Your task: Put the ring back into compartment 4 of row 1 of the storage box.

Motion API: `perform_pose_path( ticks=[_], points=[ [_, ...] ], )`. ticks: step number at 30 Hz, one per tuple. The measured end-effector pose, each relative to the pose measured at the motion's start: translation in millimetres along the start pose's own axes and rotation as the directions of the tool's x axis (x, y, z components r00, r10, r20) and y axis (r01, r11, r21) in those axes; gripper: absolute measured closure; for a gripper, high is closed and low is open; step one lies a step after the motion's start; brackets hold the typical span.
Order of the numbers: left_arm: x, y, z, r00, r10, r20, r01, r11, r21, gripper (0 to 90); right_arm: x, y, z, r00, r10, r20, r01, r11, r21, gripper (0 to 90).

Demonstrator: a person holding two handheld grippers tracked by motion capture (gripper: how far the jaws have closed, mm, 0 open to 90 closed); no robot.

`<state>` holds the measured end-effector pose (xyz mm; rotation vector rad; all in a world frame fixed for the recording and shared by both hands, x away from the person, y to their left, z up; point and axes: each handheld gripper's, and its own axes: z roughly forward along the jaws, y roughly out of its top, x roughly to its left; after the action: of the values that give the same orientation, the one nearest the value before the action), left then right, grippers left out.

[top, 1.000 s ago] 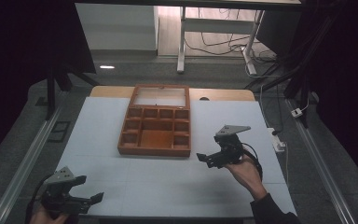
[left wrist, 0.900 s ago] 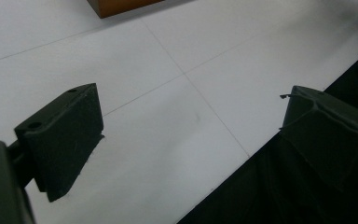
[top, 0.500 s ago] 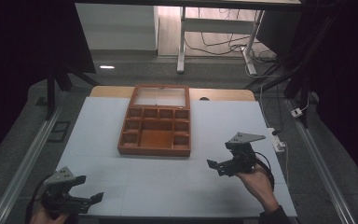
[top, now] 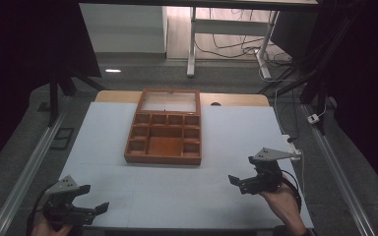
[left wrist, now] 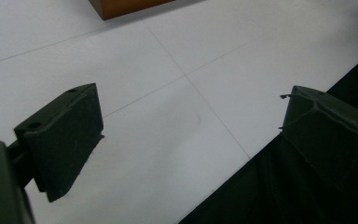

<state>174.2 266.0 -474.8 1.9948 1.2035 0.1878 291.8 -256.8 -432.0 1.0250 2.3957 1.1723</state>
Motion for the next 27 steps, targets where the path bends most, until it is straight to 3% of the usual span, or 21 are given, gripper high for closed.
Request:
perform_pose_path(
  ticks=[15,27],
  points=[
    [0.2,-0.5,-1.0,1.0,-0.001,0.003,0.001,1.0,-0.007,5.2,-4.5,-30.9,-29.4,0.9962,0.059,0.064,-0.059,0.998,-0.006,0.0],
    [0.2,-0.7,-1.4,1.0,0.002,0.005,-0.002,0.9999,-0.011,5.3,-7.3,-51.7,-49.0,0.9863,0.106,0.127,-0.105,0.994,-0.014,0.0]
  ],
)
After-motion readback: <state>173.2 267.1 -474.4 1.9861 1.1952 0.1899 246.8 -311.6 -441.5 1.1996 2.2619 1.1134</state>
